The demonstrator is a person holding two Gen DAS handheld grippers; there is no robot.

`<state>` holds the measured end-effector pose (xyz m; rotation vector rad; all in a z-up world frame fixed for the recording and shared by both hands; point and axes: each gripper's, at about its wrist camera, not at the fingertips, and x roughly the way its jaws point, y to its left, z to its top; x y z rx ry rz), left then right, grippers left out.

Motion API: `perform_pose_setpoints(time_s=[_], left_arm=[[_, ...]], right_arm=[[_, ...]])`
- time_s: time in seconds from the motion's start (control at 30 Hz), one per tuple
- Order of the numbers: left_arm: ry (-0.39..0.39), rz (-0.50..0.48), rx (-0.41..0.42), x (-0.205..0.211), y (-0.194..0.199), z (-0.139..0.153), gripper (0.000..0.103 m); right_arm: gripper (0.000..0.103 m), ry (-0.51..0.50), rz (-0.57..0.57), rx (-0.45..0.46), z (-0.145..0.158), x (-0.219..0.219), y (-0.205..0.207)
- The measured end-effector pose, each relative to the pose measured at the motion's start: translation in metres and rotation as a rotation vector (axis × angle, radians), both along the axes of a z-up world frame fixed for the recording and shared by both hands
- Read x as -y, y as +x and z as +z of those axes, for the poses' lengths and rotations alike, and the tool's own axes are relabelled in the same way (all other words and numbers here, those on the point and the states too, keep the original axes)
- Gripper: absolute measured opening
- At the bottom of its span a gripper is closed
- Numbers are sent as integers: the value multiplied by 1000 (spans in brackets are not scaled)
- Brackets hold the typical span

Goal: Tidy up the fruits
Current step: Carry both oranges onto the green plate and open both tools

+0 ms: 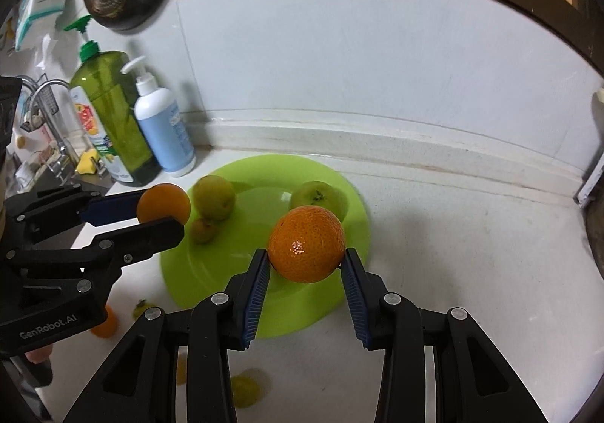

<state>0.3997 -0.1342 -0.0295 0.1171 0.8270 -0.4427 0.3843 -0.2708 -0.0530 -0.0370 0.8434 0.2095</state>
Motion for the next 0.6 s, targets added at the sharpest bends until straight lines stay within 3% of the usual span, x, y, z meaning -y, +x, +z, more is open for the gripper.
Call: perform_pose_setpoints(time_s=[0.6], left_arm=[[59,-2,-101,16,54,-42,35]], right_arm=[[40,3,-2,-101,-40,10,43]])
